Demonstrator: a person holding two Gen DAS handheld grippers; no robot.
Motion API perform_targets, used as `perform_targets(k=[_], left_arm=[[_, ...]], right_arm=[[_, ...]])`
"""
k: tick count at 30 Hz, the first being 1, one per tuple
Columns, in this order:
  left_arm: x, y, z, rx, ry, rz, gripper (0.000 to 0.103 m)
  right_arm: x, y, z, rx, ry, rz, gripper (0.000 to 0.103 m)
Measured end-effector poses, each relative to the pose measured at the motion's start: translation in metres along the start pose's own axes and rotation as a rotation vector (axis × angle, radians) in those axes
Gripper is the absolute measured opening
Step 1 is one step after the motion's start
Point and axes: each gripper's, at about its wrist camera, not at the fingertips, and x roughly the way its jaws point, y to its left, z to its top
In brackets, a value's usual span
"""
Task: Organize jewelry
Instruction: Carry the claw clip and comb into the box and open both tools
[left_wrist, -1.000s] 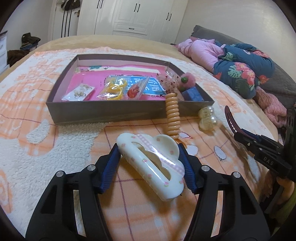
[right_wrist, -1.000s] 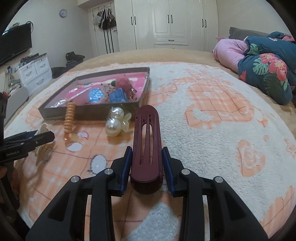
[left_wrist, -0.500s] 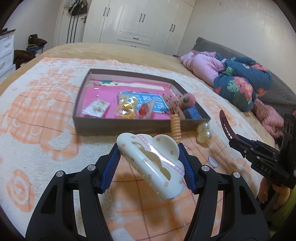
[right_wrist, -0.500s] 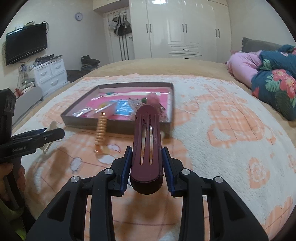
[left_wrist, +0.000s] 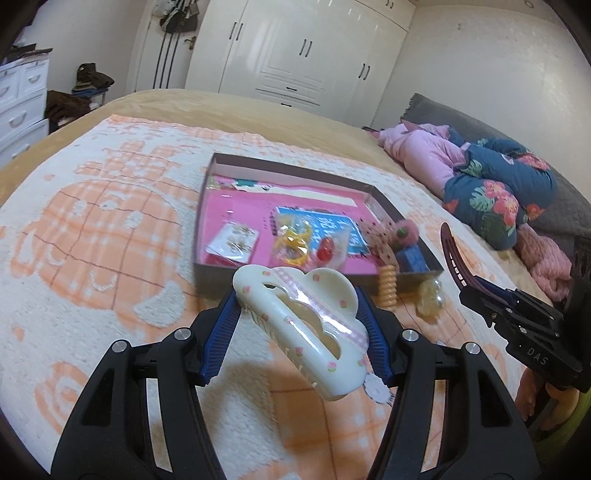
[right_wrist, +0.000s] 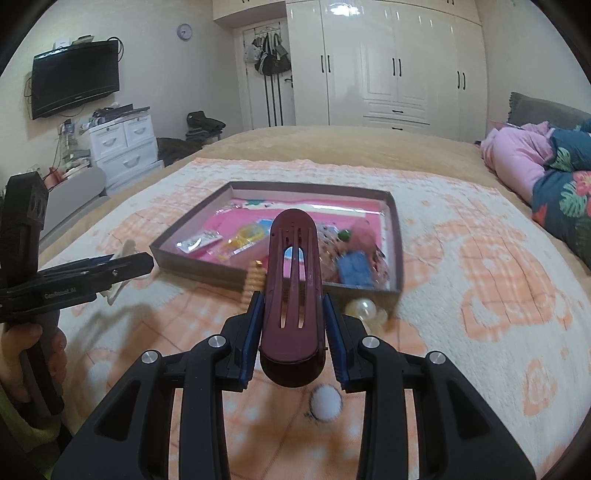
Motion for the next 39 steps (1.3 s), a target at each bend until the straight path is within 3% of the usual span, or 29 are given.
perform_targets(k=[13,29,39], left_arm=[[0.012,0.011,0.02,-0.003,-0.007,0.013,0.053],[0.054,0.022,0.057,0.002,0.01,0.019,0.053],[0.086,0.021,0.065,0.014,0.047,0.022,0.053]], right_arm=[[0.025,0.01,0.03,-0.02,-0.019,0.013,0.032],[0.065,-0.002,0.054,-0.024,0.005,-0.017,0.032],[0.11,-0.02,0.059,0.005,0.083,-0.025,0.032]])
